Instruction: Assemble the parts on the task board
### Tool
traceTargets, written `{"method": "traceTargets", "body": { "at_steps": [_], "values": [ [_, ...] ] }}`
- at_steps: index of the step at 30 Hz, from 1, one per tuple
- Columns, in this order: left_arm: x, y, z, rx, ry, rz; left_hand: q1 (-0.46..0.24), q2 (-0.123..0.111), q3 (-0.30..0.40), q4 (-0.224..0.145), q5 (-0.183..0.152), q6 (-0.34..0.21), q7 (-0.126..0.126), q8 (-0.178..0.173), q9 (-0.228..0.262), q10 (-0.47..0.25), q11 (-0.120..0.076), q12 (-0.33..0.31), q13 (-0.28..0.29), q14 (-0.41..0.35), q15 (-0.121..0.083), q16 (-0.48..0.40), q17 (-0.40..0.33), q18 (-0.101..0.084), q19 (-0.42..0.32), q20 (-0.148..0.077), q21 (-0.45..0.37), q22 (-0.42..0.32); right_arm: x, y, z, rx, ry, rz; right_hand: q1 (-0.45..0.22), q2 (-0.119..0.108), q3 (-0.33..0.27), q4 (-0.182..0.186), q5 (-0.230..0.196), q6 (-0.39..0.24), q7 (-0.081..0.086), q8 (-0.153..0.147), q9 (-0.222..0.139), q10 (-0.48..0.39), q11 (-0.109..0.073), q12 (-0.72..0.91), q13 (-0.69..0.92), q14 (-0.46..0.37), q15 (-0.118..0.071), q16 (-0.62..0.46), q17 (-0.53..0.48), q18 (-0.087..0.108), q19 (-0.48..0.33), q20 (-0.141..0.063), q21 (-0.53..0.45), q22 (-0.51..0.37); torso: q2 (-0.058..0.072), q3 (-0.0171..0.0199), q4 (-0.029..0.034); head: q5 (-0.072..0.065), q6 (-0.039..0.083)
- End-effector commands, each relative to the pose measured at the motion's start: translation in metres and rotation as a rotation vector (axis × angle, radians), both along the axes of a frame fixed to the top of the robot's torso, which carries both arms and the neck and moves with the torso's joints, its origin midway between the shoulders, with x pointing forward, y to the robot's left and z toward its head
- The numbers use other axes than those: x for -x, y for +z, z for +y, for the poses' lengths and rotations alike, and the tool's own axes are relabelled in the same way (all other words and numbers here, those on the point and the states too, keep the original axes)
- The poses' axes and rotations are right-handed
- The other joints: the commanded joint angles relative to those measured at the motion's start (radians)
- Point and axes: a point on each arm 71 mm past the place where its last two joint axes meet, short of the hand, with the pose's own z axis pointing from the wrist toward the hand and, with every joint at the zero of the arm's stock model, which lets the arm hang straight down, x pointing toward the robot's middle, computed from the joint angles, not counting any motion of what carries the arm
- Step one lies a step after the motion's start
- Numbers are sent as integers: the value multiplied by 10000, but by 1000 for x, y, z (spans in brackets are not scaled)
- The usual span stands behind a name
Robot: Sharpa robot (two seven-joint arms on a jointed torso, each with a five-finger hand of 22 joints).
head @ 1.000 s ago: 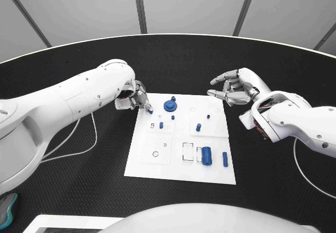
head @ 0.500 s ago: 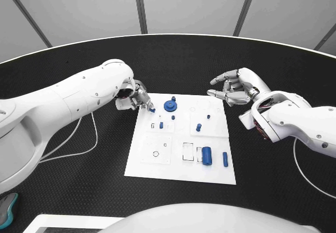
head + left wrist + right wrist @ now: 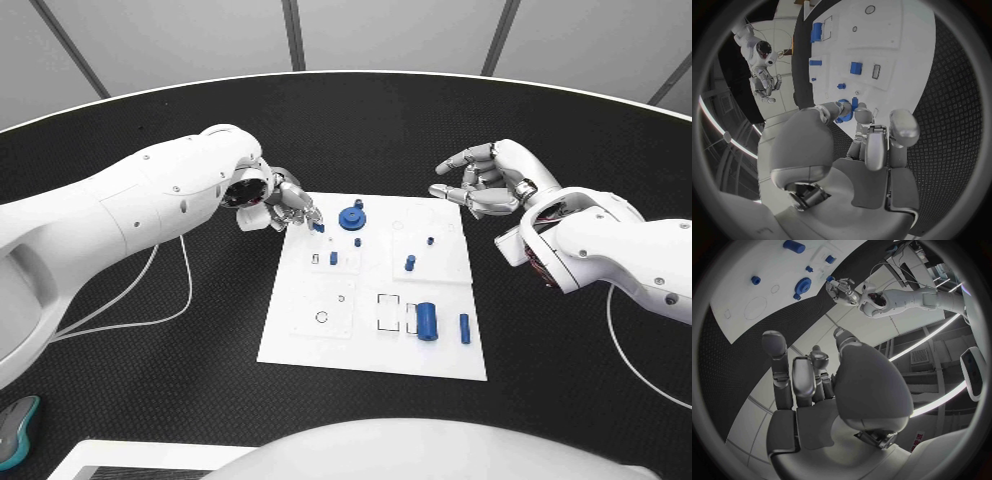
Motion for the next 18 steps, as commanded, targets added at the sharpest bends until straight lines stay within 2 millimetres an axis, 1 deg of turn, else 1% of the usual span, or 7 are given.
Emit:
{"method": "traceTargets", "body": {
  "at_steps": [1,3,4,7,12,15,18],
  "values": [
    [3,1,6,150,81,-25,-16,120,1146,-1413,650,137,-62,-92,-91,159,-101,61,92,698,-74,2,1117,-133,-2,-72,54,19,0,0,0,4,-10,-3,-47,41,-40,3,61,39,-5,42,-16,72,-8,33,10,64,-98,-32,11,122,71,-27,1,11,-36,-8,14,27,-8],
    [6,1,8,233,120,-80,-48,126,1053,-1474,906,200,-82,-109,-101,225,-120,87,141,712,-95,21,1168,-134,-3,-88,71,36,0,0,-1,7,-16,-4,-47,41,-40,3,61,39,-5,42,-16,72,-8,33,10,64,-98,-32,11,122,71,-27,1,11,-56,-4,20,16,-22],
    [7,2,10,262,143,-153,-56,127,1030,-1491,978,216,-88,-115,-105,241,-125,93,154,717,-98,28,1186,-136,0,-93,81,52,0,0,-1,10,-21,-5,-47,41,-40,3,61,39,-5,42,-16,72,-8,33,10,64,-98,-32,11,122,71,-27,1,11,-65,-8,26,11,-33],
    [11,4,14,213,126,-443,-91,129,908,-1572,1374,297,-112,-149,-124,321,-149,116,202,728,-121,46,1228,-134,-6,-117,97,59,0,0,-2,15,-35,-9,-47,41,-40,3,61,39,-5,42,-16,72,-8,33,10,64,-98,-32,11,122,71,-27,1,11,-81,-16,38,23,-47],
    [17,7,17,-98,-69,-1144,-109,121,829,-1641,1646,378,-138,-172,-137,394,-173,135,245,746,-142,72,1299,-140,4,-132,128,102,-1,0,-2,21,-49,-15,-47,41,-40,3,61,39,-5,42,-16,72,-8,33,10,64,-98,-32,11,122,71,-27,1,11,-88,-18,56,59,-46],
    [22,8,17,-282,-241,-1498,-115,115,811,-1661,1725,405,-146,-179,-142,430,-181,156,283,750,-150,80,1318,-143,10,-137,139,117,-1,0,-3,23,-55,-20,-47,41,-40,3,61,39,-5,42,-16,72,-8,33,10,64,-98,-32,11,122,71,-27,1,11,-102,-24,65,72,-78],
    [28,6,16,-476,-480,-1705,-118,110,803,-1673,1770,420,-151,-183,-144,436,-185,148,271,755,-153,86,1336,-147,17,-140,151,139,-1,0,-3,27,-69,-25,-62,52,-45,3,72,45,-7,50,-18,80,-10,40,9,68,-100,-39,17,124,75,-29,-21,0,-86,-21,53,109,-74]
  ]
}}
